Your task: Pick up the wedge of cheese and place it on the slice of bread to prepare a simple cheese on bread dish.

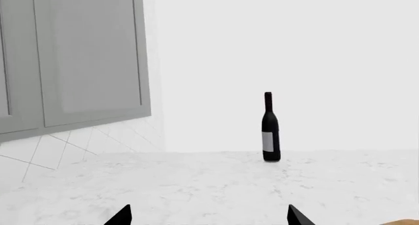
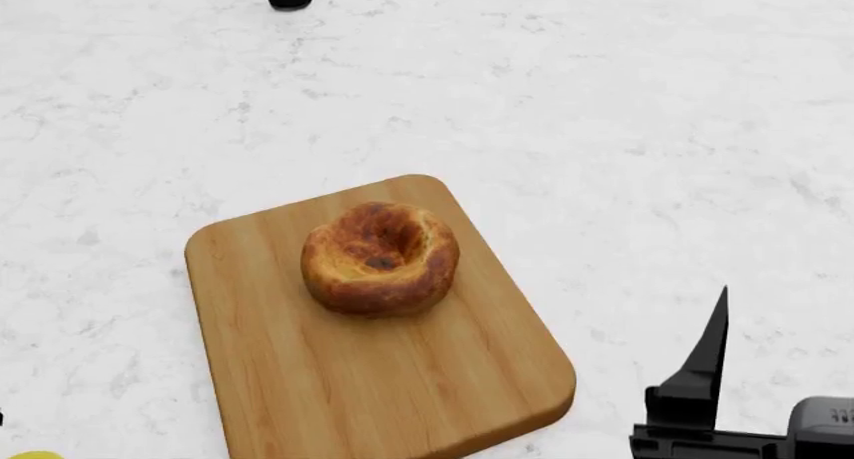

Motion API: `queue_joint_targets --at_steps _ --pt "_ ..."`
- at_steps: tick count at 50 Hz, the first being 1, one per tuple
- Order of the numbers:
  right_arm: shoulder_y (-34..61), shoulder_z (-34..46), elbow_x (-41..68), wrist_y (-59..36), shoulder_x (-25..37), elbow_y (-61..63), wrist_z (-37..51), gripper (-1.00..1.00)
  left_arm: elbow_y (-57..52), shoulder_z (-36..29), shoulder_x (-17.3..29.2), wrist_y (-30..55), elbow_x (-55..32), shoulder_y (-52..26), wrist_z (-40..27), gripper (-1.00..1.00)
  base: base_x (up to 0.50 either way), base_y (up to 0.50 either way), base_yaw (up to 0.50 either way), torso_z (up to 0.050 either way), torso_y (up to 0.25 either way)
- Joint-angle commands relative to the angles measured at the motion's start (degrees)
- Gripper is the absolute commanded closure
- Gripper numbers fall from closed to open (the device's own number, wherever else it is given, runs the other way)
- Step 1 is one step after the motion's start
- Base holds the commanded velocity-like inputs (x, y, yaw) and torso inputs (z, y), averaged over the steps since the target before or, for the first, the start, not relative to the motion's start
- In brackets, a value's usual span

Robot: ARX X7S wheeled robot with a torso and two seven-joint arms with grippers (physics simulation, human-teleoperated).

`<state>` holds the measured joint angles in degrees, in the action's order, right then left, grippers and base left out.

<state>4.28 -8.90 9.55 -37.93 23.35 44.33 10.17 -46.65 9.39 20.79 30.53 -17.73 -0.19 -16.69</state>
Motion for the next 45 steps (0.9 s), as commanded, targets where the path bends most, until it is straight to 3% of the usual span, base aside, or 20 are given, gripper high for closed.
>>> queue_joint_targets --at_steps 1,18,19,45 --pt "-0.6 0.1 -0.1 1.0 -0.1 -0.7 0.1 -1.0 -0.6 0.0 0.2 0.9 -0.5 0.2 -0.5 -1.0 0.0 0.0 0.0 0.0 0.0" --pt "-0.7 0.1 0.0 1.1 0.0 -0.8 0.3 -1.0 -1.8 0.4 0.5 3.7 -0.9 -0.6 -1.9 -1.0 0.0 0.0 0.0 0.0 0.0" --pt "1.8 -4.7 -13.5 0.1 -11.2 -0.5 -14.6 -1.0 -3.4 4.8 -9.4 6.6 9.1 -2.4 11.1 -1.0 0.0 0.0 0.0 0.0 0.0" --pt "1.2 -4.3 -12.9 1.5 -10.7 -1.5 -13.8 -1.0 -6.1 2.7 -9.4 8.7 8.4 4.4 9.6 -1.0 0.0 0.0 0.0 0.0 0.0"
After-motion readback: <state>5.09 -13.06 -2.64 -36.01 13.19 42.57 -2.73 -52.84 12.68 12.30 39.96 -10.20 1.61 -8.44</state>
